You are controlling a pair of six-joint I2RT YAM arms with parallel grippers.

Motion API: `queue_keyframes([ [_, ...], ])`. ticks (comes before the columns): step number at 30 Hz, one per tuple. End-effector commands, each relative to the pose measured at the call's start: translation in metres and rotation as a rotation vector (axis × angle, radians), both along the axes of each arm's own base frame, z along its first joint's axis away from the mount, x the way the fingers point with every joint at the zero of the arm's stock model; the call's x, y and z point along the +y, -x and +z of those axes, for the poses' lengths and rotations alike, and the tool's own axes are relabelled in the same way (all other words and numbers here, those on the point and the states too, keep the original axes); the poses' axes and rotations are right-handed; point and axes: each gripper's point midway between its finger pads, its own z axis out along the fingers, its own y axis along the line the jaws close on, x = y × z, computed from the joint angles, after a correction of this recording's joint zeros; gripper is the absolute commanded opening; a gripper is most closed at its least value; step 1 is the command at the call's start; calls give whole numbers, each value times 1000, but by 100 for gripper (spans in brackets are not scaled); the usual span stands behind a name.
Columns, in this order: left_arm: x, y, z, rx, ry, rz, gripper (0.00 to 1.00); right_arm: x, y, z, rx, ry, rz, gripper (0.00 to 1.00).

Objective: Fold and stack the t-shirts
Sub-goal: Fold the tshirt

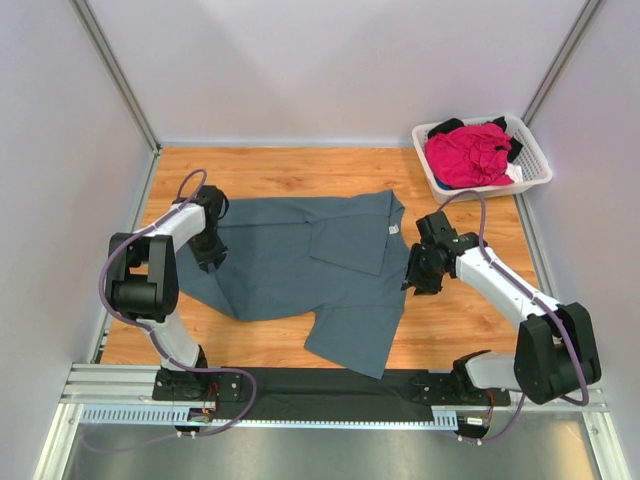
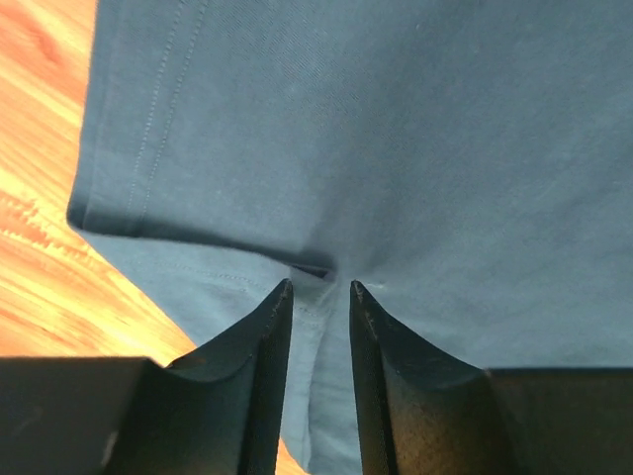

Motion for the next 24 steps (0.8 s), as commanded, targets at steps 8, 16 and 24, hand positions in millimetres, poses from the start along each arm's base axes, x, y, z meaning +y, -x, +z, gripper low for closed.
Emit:
queue_keyframes([
  [8,6,2,-6,19,-49,-10,32,-1,42,-3,76,-49,-16,39],
  [16,8,3,-2,9,-62,5,0,22,67,5,80,-141,-13,40],
  [24,15,15,25,-93,-88,78,0,46,113,-11,147,-148,-3,41],
])
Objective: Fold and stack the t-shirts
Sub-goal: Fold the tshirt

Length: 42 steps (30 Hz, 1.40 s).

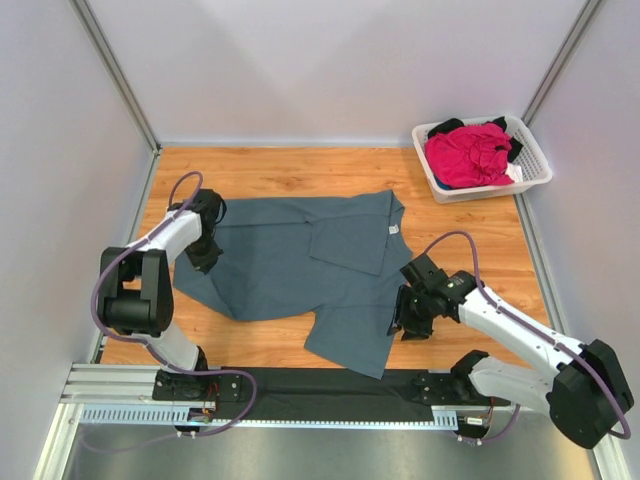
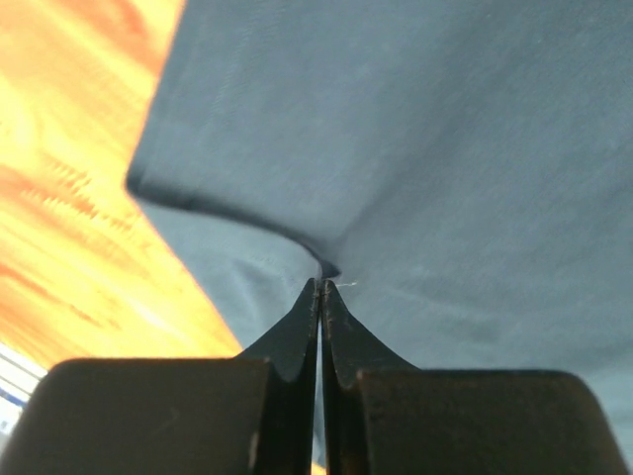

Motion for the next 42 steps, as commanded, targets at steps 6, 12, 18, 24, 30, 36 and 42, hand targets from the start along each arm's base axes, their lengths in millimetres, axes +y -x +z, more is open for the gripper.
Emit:
queue_keyframes([
  [6,3,11,15,-99,-9,66,0,23,32,-4,34,-86,-63,44],
  [12,4,32,15,-126,-1,137,0,44,57,-6,48,-23,100,42],
  [18,8,42,28,-214,-6,154,0,36,68,-16,59,104,123,42],
  [24,7,42,37,-253,2,161,0,47,74,-24,51,75,137,39],
  [30,8,42,44,-286,3,167,0,50,83,-36,47,131,144,40],
  [36,10,41,50,-326,-1,171,0,36,78,-47,-18,195,87,45],
  [42,11,39,53,-340,-5,160,0,39,73,-49,-53,138,55,40],
])
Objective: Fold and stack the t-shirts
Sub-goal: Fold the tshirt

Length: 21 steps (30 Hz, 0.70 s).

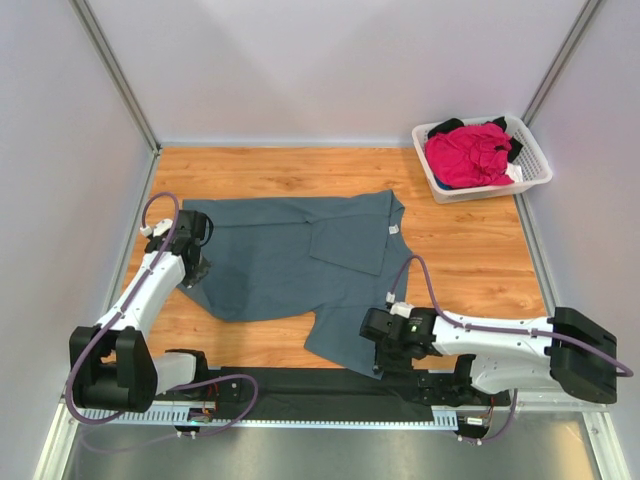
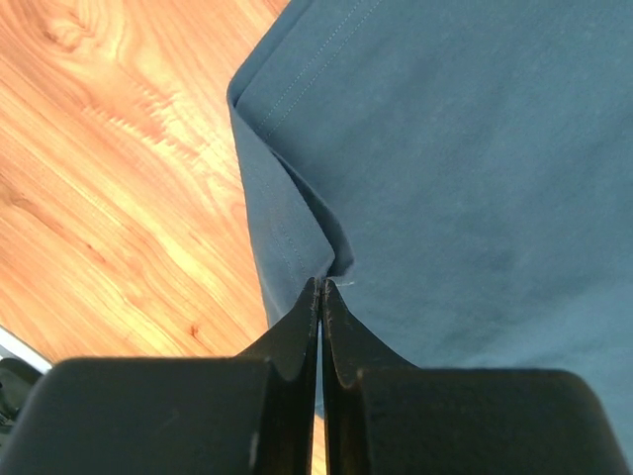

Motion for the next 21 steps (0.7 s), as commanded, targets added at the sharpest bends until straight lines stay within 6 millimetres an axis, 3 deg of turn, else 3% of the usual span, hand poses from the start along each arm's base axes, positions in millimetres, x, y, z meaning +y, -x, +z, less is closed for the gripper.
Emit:
queue_keyframes([
  [1,5,-7,8,-47,-26,12,0,6,-14,-3,-77,-46,-54,36],
  [10,7,-5,12,-44,-35,23,0,15,-6,-3,-50,-46,-1,27],
  [16,8,-3,13,-40,-38,38,0,11,-2,-4,-37,-5,15,0],
  [21,12,5,19,-38,-41,99,0,5,-19,35,-132,15,0,0],
])
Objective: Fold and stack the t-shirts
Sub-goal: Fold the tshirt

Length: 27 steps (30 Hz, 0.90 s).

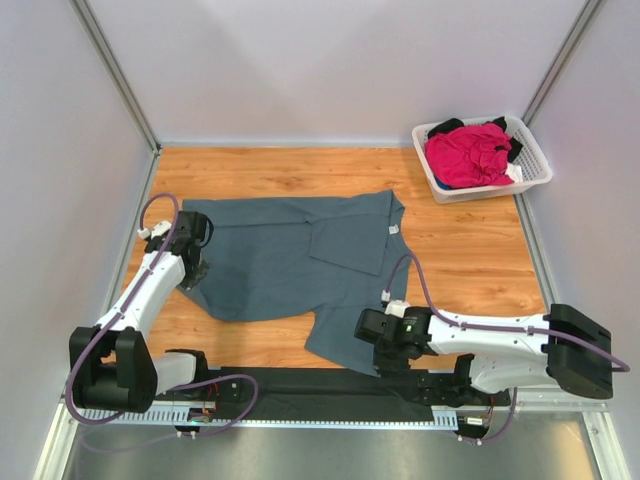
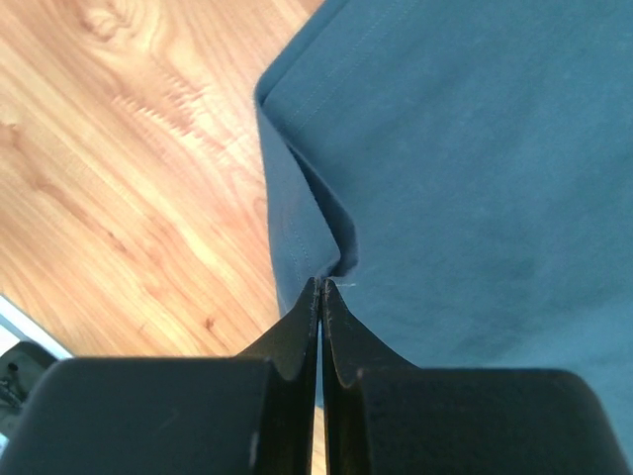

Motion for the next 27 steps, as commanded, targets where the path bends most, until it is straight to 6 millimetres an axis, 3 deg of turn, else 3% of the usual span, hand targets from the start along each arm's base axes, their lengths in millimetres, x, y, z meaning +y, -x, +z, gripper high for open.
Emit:
queue_keyframes([
  [1,7,0,22,-57,-22,75,0,-3,-28,37,-152,4,-30,0],
  [6,14,1,32,-71,-30,131,0,-9,-65,81,-263,-87,-110,1],
  [10,22,8,34,-53,-37,194,0,-14,-92,98,-290,-129,-145,0],
  [17,39,22,32,-2,-55,337,0,-16,-148,117,-322,-115,-128,1],
  [19,46,29,31,28,-65,391,0,-14,-158,113,-306,-84,-96,0],
  [22,54,27,31,31,-70,436,0,-12,-175,114,-279,-66,-93,0],
  [27,65,11,33,28,-75,480,0,-9,-219,134,-306,-80,-105,0],
])
